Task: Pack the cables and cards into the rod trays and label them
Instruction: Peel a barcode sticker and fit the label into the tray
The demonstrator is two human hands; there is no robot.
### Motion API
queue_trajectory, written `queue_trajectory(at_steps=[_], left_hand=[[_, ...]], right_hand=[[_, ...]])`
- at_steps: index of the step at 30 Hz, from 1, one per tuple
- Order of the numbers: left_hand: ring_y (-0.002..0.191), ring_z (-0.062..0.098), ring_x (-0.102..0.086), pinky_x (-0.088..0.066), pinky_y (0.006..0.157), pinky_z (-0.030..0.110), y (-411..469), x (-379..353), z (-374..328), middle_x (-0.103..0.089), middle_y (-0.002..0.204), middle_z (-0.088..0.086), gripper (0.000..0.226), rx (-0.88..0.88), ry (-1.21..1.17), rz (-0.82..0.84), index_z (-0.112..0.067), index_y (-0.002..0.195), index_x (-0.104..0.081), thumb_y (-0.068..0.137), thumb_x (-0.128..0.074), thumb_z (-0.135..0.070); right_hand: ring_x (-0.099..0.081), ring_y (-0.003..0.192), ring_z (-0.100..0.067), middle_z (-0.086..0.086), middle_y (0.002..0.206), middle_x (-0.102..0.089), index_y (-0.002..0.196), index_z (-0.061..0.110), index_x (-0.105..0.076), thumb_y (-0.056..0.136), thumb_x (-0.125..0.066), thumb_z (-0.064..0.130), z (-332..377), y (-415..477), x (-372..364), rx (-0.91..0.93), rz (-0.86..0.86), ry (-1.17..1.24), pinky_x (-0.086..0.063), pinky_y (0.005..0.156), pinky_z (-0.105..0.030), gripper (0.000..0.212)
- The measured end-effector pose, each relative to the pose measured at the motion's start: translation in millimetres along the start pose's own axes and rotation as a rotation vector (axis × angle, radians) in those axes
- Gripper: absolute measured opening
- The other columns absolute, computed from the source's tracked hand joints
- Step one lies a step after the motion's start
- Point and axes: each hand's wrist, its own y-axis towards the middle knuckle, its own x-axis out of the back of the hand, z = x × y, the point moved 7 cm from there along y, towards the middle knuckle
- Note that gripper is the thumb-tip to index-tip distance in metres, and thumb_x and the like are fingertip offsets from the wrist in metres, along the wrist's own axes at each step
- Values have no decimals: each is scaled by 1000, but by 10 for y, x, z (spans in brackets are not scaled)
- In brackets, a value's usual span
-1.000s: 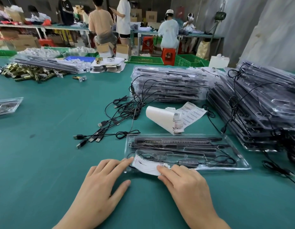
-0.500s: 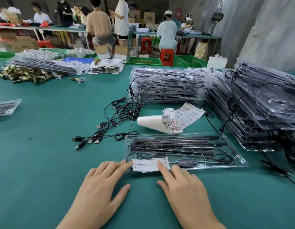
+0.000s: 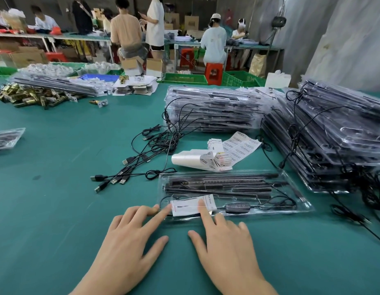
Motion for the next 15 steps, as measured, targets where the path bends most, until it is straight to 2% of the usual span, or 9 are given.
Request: queue_trajectory(at_steps=[1, 2, 3, 4, 6, 8, 10, 13, 15], left_hand=[[116, 12, -55, -44, 91, 30, 3, -3, -10, -57, 119, -17, 61, 11, 7, -2, -37, 149, -50, 92, -42, -59], [115, 12, -55, -42, 91, 30, 11, -10, -26, -57, 117, -16, 62, 22, 14, -5, -36, 149, -51, 92, -43, -59], [115, 13, -55, -40, 91, 30, 22, -16, -45, -57, 116, -15, 63, 33, 18, -7, -35, 148, -53, 91, -43, -60], [115, 13, -55, -38, 90, 30, 30, -19, -60, -56, 115, -14, 63, 42, 21, -10, -34, 147, -54, 90, -44, -60], [115, 14, -55, -38, 90, 30, 40, -24, -80, -56, 114, -12, 63, 51, 26, -14, -32, 145, -56, 90, -44, -61], [116, 15, -56, -36, 92, 31, 45, -35, -89, -56, 115, -10, 64, 61, 19, 2, -31, 145, -57, 90, -43, -61], [120, 15, -55, -40, 95, 33, 47, -41, -91, -56, 119, -10, 66, 67, 11, 33, -32, 147, -55, 91, -40, -63], [127, 2, -47, -39, 103, 33, 33, -30, -58, -54, 126, -20, 65, 67, -135, 41, -37, 145, -56, 90, -36, -66], [119, -9, -51, -45, 102, 34, 25, 56, 50, -60, 122, -30, 49, 147, -356, -47, -43, 126, -67, 89, -43, -64]], right_hand=[[-58, 113, -25, -2, 132, -53, 161, 34, 4, 101, -21, 65, 2, 3, -42, 2, 26, 22, -34, 95, -43, 72], [-59, 113, -25, -3, 131, -53, 161, 34, 6, 101, -21, 66, 10, 5, -42, 11, 28, 15, -34, 95, -43, 72], [-62, 107, -24, -3, 125, -57, 162, 34, -3, 101, -23, 65, 14, 7, -21, 23, 32, -10, -38, 93, -44, 72], [-66, 94, -22, -2, 112, -62, 161, 33, -21, 99, -28, 64, -1, -14, 9, 45, 0, -39, -44, 85, -43, 69], [-65, 66, -16, 4, 81, -64, 143, 27, -59, 91, -37, 61, -3, -100, 90, 98, -91, -33, -52, 63, -35, 66], [-62, 58, -14, 7, 72, -61, 133, 26, -68, 88, -39, 60, -19, -135, 90, 121, -146, -49, -50, 55, -31, 63], [-65, 62, -15, 6, 78, -64, 140, 32, -61, 92, -36, 61, 11, -83, 105, 128, -91, -23, -50, 59, -33, 61], [-66, 95, -24, 1, 114, -62, 159, 42, -14, 100, -20, 67, 27, -18, 12, 147, -3, 66, -40, 85, -41, 65], [-63, 101, -27, -1, 122, -58, 159, 42, -1, 100, -18, 69, 4, -4, -41, 123, 67, 46, -36, 88, -41, 67]])
